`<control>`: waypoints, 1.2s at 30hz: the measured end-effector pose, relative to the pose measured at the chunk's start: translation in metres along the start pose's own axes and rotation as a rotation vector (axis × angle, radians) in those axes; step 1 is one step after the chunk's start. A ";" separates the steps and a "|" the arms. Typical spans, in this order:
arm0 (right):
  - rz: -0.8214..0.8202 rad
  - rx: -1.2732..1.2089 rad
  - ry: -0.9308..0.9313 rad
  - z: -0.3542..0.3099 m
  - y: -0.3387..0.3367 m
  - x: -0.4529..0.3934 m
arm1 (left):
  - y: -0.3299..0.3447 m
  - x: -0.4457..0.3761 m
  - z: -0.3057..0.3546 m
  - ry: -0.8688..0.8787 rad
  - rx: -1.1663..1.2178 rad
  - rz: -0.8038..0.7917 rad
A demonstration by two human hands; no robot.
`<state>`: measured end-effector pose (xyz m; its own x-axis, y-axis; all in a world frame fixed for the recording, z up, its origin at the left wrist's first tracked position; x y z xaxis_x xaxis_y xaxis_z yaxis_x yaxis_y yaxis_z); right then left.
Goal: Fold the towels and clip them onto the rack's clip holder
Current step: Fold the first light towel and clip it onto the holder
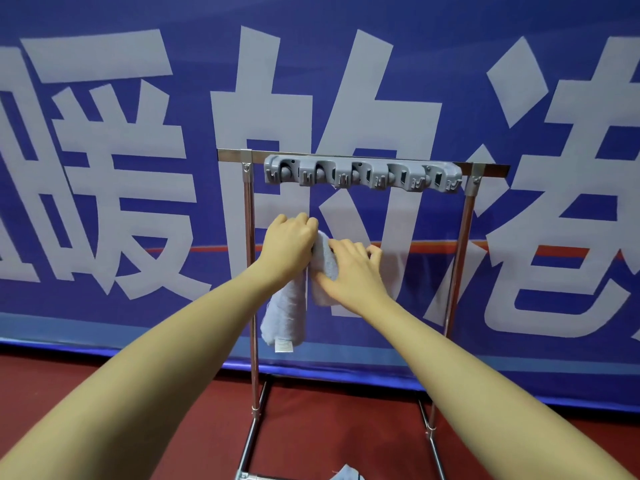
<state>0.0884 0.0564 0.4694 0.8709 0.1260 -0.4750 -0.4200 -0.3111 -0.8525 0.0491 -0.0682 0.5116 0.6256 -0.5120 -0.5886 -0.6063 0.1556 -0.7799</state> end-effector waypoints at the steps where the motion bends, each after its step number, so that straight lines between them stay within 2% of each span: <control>1: 0.017 0.047 0.008 -0.007 0.001 -0.005 | -0.002 0.000 -0.002 0.031 -0.017 0.003; 5: 0.061 0.209 0.012 -0.030 0.007 -0.018 | -0.007 0.005 -0.017 0.108 -0.065 -0.014; 9: 0.097 0.250 0.015 -0.039 0.007 -0.033 | -0.007 0.008 -0.034 0.092 -0.092 0.024; 11: 0.184 0.243 -0.035 -0.040 0.005 -0.045 | -0.005 0.009 -0.042 0.031 -0.088 0.070; 13: 0.342 0.243 -0.070 -0.042 0.001 -0.057 | -0.004 0.009 -0.048 -0.065 -0.091 0.104; 15: 0.448 0.234 -0.093 -0.045 -0.005 -0.069 | 0.000 0.009 -0.056 -0.191 -0.044 0.091; 17: 0.483 0.225 -0.097 -0.047 -0.012 -0.081 | 0.007 0.006 -0.066 -0.332 0.056 0.027; 19: 0.447 0.217 -0.100 -0.045 -0.015 -0.094 | 0.011 0.000 -0.075 -0.375 0.079 0.024; 24: 0.410 0.278 -0.117 -0.040 -0.013 -0.128 | 0.003 -0.036 -0.108 -0.376 0.068 0.083; 30: 0.503 0.396 -0.179 -0.039 -0.008 -0.170 | 0.001 -0.078 -0.143 -0.305 0.025 0.190; 36: 0.578 0.410 -0.109 -0.036 -0.003 -0.205 | 0.009 -0.103 -0.160 -0.295 0.040 0.214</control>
<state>-0.0797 -0.0028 0.5768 0.4584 0.1475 -0.8764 -0.8873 0.0195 -0.4608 -0.0997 -0.1491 0.5994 0.6050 -0.1991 -0.7710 -0.7227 0.2691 -0.6366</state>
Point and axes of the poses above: each hand's wrist, its own x-axis away from the middle knuckle, its own y-axis out of the palm, z = x × y, the point moved 1 cm from there along -x, towards the middle knuckle, and after that the axes turned 10 degrees about -z, right-handed, at the moved point
